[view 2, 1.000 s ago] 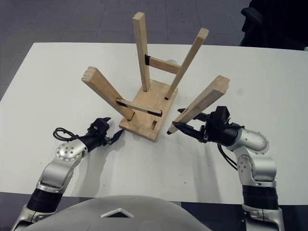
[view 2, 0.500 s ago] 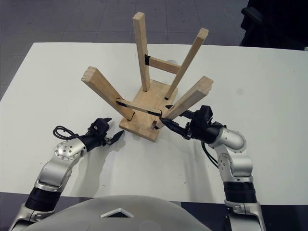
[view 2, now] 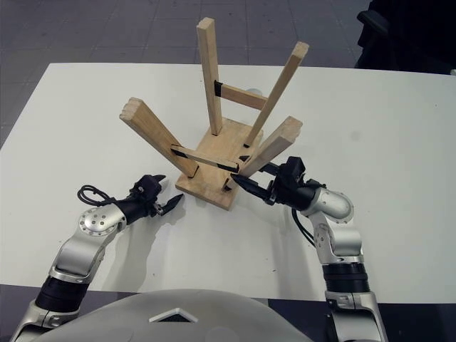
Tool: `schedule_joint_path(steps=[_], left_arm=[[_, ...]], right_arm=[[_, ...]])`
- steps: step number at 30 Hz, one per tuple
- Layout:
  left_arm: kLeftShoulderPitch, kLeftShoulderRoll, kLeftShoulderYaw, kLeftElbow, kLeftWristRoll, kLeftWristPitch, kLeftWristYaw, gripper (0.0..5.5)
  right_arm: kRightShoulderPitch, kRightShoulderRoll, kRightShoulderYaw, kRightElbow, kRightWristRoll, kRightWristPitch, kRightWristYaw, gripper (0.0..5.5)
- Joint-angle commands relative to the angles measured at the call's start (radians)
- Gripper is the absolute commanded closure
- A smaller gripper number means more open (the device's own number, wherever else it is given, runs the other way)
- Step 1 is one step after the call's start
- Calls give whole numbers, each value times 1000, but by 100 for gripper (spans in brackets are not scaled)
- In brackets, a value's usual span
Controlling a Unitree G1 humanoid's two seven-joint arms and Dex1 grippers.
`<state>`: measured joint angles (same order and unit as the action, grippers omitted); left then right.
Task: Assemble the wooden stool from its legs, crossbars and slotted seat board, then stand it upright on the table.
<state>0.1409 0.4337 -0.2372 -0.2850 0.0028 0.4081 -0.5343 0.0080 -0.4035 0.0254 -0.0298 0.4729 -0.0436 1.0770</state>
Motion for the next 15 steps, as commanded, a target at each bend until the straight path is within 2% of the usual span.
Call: schedule_joint_path(steps=[1, 7, 15], left_arm=[[-8, 6, -3, -7, 1, 7, -5, 180], [0, 8, -5, -10, 0, 6, -7, 180], [6, 6, -6, -19, -2, 10, -7, 180]], right_arm=[[-6, 5, 19, 13, -15, -19, 13, 345], [25, -5, 48, 19, -21, -51, 45, 345], [-40, -15, 58, 156, -76, -124, 55, 346]])
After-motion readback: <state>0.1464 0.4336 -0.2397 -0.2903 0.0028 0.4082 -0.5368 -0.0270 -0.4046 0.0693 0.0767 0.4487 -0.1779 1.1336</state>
